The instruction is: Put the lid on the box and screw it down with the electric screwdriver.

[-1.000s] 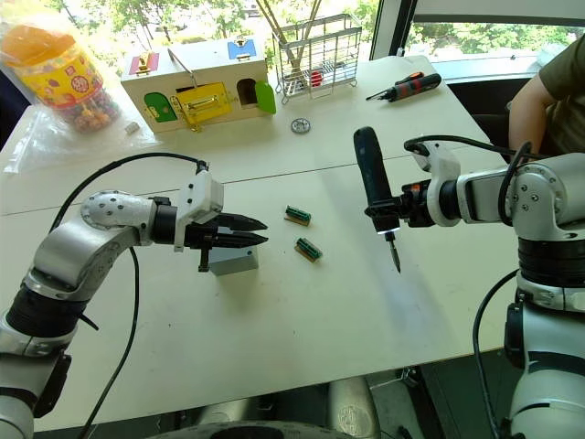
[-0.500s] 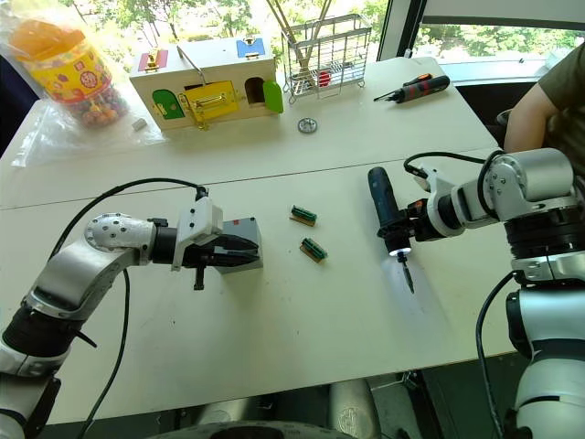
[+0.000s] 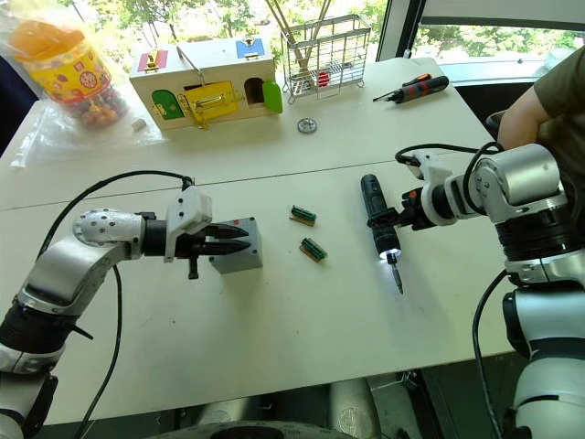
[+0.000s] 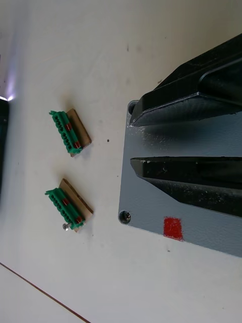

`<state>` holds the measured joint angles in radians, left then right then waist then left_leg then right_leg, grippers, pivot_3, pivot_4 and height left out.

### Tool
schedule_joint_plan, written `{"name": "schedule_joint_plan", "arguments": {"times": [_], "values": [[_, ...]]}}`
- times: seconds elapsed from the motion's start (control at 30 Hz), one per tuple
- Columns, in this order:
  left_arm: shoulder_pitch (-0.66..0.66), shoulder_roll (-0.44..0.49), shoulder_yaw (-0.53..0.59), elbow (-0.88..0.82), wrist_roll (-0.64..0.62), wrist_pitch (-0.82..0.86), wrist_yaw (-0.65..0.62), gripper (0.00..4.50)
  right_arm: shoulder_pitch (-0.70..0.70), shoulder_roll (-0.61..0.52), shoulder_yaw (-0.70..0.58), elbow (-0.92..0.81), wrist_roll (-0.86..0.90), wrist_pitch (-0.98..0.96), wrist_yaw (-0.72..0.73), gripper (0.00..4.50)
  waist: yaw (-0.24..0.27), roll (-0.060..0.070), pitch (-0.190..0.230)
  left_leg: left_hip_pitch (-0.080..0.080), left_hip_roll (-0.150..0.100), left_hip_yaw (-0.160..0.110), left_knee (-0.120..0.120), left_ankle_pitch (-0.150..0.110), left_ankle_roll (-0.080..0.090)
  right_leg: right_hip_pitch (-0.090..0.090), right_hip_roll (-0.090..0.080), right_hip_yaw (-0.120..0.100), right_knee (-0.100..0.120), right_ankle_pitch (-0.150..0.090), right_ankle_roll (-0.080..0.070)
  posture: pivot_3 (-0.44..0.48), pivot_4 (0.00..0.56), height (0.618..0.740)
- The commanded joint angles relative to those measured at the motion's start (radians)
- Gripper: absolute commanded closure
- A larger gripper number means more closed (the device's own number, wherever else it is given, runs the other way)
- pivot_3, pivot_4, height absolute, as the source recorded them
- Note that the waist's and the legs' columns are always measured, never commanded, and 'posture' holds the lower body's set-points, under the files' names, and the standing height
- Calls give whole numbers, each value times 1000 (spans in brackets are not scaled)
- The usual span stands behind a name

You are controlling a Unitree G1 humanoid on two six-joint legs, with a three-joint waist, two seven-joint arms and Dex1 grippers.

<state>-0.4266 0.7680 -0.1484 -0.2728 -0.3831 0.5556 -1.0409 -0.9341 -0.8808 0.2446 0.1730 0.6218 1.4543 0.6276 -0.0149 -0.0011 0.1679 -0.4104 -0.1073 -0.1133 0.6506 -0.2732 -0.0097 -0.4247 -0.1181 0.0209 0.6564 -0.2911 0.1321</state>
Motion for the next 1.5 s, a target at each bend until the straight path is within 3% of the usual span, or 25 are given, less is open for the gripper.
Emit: {"name": "schedule_joint_plan", "arguments": {"times": [0.03, 0.13, 0.3, 0.47, 0.73, 1.0, 1.33, 1.5], "values": [[-25, 35, 124, 36, -44, 15, 3, 3577, -44, -5, -28, -227, -45, -237, 83, 45, -1, 0, 0, 0, 0, 0, 0, 0, 0, 0, 0, 0, 0, 0, 0, 0, 150, 740], [-38, 87, 229, 155, -49, 12, 13, 3577, 23, 56, -56, -481, 6, -388, 160, 45, -9, 0, 0, 0, 1, 0, -1, 0, 0, -3, 1, 0, 4, 0, 0, 0, 150, 740], [33, 164, 274, 307, -9, -22, -12, 3577, 256, 159, 17, -679, 12, -475, 171, 45, 1, -7, -4, 1, 1, -2, -1, 0, -1, -1, 1, -3, 5, 0, 0, 0, 150, 740], [176, 145, 273, 216, -15, -15, 10, 3577, 366, 304, 167, -611, -136, -562, 75, 45, 7, -7, -3, 0, -2, 0, 8, -1, 1, 1, -1, -1, 6, 0, 0, 0, 150, 740], [259, 47, 238, 87, -16, 22, 91, 3577, 384, 380, 220, -519, -244, -638, 75, 45, 1, -8, -3, 1, -2, -3, 8, -1, 1, 2, 0, -2, 7, 0, 0, 0, 150, 740], [150, -55, 167, 180, 43, -61, 137, 3577, 386, 444, 239, -513, -251, -532, 65, 45, 4, -8, -4, 1, -1, -3, 8, -1, 0, 2, 0, -3, 7, 0, 0, 0, 150, 740], [5, -102, 97, 375, 132, -202, 95, 3577, 362, 566, 188, -563, -213, -345, -19, 45, 1, -8, -4, 1, -1, -3, 8, -1, 0, 1, 0, -4, 8, 0, 0, 0, 150, 740], [-24, -74, 102, 460, 177, -266, 84, 3577, 361, 535, 154, -623, -203, -302, -26, 45, -2, -8, -4, 1, -2, -3, 8, -1, 0, 0, 0, -4, 9, 0, 0, 0, 150, 740]]}}
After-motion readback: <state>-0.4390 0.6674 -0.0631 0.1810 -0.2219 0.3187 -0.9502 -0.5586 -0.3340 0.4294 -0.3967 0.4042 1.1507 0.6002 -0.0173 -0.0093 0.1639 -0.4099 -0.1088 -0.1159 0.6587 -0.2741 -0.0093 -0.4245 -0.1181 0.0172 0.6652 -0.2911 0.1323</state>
